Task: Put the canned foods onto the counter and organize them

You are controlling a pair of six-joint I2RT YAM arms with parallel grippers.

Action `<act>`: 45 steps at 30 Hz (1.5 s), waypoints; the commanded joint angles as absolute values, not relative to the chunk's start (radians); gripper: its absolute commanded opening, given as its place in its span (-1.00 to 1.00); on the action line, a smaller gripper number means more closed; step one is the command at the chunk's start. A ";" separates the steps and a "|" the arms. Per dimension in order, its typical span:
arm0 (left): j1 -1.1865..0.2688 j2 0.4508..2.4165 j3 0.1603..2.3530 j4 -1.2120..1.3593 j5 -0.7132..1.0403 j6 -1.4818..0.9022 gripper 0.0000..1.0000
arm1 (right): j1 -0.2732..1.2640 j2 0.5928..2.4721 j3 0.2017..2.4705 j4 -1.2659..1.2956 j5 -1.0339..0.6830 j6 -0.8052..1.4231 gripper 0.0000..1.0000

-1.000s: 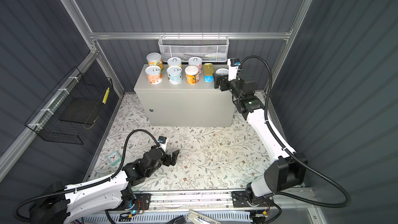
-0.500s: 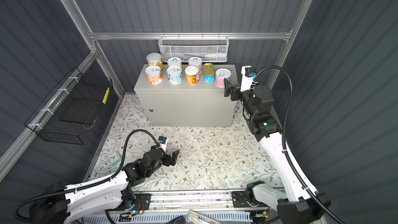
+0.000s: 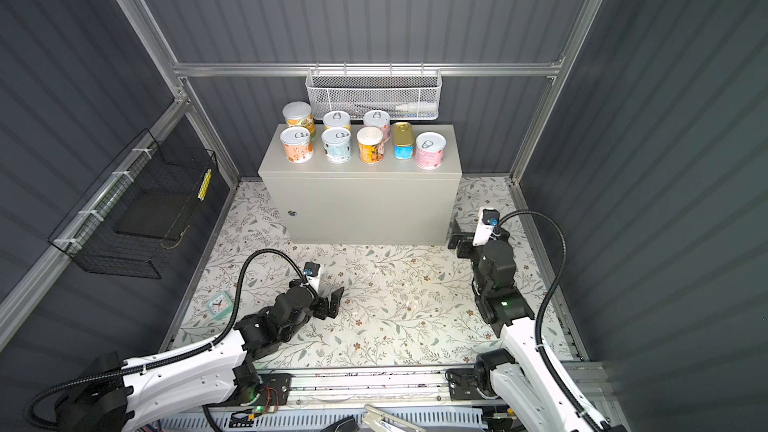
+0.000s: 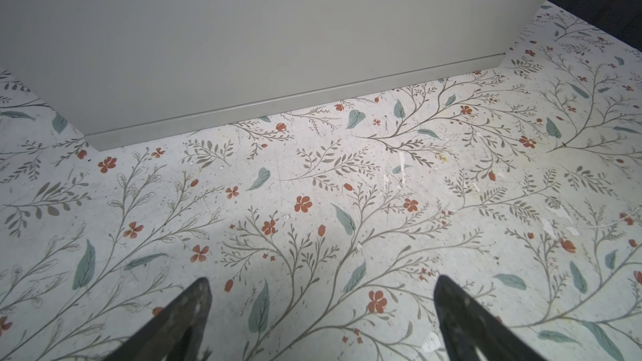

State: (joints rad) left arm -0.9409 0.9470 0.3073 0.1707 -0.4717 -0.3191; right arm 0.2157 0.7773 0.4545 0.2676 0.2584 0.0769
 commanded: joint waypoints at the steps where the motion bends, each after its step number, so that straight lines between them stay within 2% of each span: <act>1: -0.938 0.939 0.331 0.162 -0.508 -0.294 0.99 | 0.209 0.795 0.339 0.543 0.379 0.091 0.98; 4: -0.938 0.953 0.332 0.168 -0.516 -0.290 1.00 | 0.183 0.887 0.251 0.720 0.440 0.095 0.98; 9: -0.939 1.000 0.342 0.185 -0.513 -0.286 0.99 | 0.165 1.113 0.232 0.875 0.496 0.032 0.98; 14: -0.937 1.036 0.362 0.180 -0.525 -0.277 0.99 | 0.111 1.277 0.221 1.027 0.514 0.029 0.98; 18: -0.938 1.045 0.352 0.213 -0.532 -0.268 0.99 | 0.038 1.374 0.215 1.136 0.445 0.079 0.98; 19: -0.937 1.047 0.352 0.214 -0.532 -0.267 0.99 | 0.034 1.387 0.209 1.164 0.434 0.072 0.98; 21: -0.938 1.052 0.356 0.212 -0.538 -0.263 0.99 | 0.026 1.344 0.228 1.051 0.413 0.096 0.98; 32: -0.937 1.082 0.362 0.227 -0.562 -0.243 0.99 | -0.013 1.429 0.235 1.089 0.227 0.082 0.98; 33: -0.937 1.078 0.359 0.235 -0.582 -0.239 0.99 | -0.014 1.490 0.236 1.199 0.239 0.069 0.98; 34: -0.937 1.071 0.347 0.267 -0.610 -0.225 1.00 | -0.015 1.475 0.237 1.173 0.237 0.069 0.98; 35: -0.936 1.061 0.340 0.277 -0.644 -0.211 1.00 | -0.023 1.423 0.260 1.036 0.224 0.093 0.98; 36: -0.932 1.045 0.348 0.263 -0.674 -0.205 1.00 | -0.032 1.426 0.263 1.037 0.215 0.102 0.98; 38: -0.914 0.997 0.366 0.253 -0.739 -0.160 1.00 | -0.035 1.475 0.242 1.162 0.215 0.089 0.98; 40: -0.876 0.942 0.376 0.280 -0.790 -0.081 1.00 | -0.035 1.431 0.263 1.042 0.209 0.102 0.98; 43: -0.757 0.891 0.386 0.322 -0.869 -0.003 1.00 | -0.035 1.468 0.247 1.140 0.210 0.091 0.98; 45: -0.667 0.893 0.389 0.354 -0.880 0.022 1.00 | -0.035 1.444 0.258 1.078 0.208 0.098 0.98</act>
State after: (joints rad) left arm -0.7456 0.9031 0.3603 0.2840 -0.7765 -0.0723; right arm -0.0319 1.4528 0.2409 1.0824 0.2173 0.0937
